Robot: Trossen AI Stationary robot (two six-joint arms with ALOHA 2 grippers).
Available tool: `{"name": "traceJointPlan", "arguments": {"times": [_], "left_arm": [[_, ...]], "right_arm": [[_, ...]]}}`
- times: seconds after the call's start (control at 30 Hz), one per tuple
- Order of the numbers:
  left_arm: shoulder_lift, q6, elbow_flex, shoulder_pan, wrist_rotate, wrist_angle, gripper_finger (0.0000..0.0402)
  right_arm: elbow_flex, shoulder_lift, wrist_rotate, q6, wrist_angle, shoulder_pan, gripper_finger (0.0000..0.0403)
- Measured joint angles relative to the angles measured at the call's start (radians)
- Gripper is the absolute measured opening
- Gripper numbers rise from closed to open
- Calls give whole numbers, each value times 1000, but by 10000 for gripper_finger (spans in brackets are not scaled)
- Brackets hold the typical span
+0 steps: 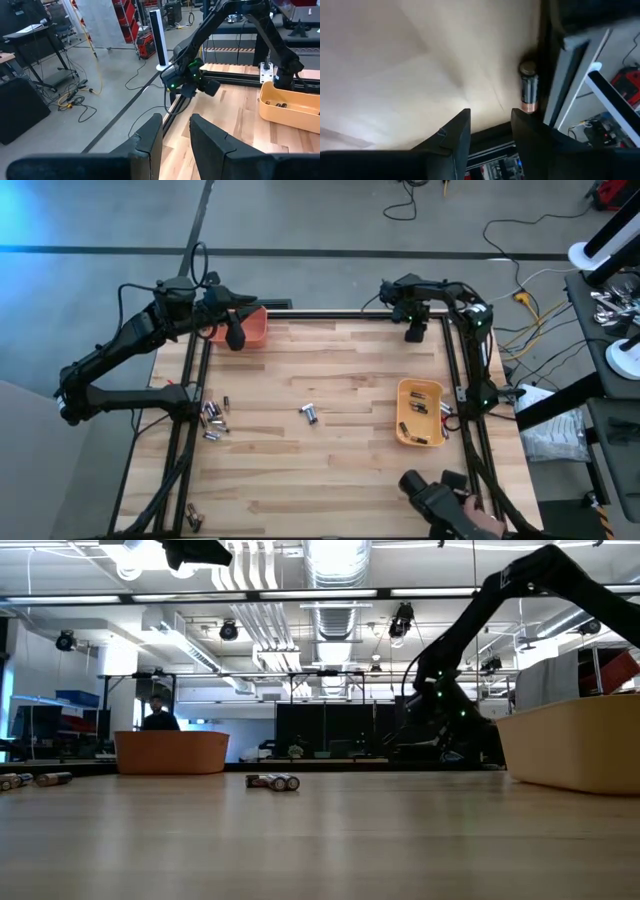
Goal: Sort batteries
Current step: Put the black battery into the yellow bin
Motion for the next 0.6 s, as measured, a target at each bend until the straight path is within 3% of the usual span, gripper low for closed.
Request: {"name": "traceJointPlan", "arguments": {"times": [0.3, 0.6], "left_arm": [[0, 0, 0, 0, 0, 17, 80], [0, 1, 0, 0, 0, 17, 80]], "right_arm": [[-2, -1, 7, -9, 76, -22, 152], [-9, -2, -21, 42, 19, -26, 142]]}}
